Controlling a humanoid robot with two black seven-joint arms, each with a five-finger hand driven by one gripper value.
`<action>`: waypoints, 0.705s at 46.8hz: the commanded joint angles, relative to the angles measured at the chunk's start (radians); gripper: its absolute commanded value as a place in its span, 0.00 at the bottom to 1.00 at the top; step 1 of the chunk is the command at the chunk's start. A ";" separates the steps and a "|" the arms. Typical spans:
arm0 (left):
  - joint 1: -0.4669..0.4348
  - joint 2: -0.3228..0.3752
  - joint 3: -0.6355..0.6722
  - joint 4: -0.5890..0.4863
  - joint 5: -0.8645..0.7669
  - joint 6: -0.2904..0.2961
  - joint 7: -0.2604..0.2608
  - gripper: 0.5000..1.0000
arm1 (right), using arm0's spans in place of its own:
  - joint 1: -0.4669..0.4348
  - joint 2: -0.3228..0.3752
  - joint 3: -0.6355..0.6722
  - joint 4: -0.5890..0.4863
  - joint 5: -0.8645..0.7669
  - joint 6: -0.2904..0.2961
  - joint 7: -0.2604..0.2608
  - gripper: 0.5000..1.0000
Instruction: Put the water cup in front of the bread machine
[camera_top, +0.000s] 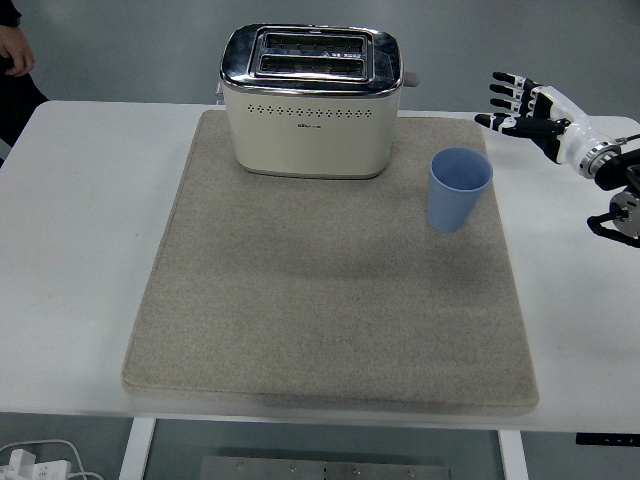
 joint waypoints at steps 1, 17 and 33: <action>0.000 0.000 -0.001 0.001 0.000 0.000 0.000 1.00 | -0.017 -0.035 0.000 0.000 0.012 0.037 0.000 0.85; 0.000 0.000 -0.001 0.001 0.000 0.000 0.000 1.00 | -0.075 -0.134 0.002 0.000 0.063 0.142 0.006 0.86; 0.000 0.000 -0.001 0.001 0.000 0.000 0.000 1.00 | -0.146 -0.164 0.002 0.002 0.076 0.142 0.058 0.85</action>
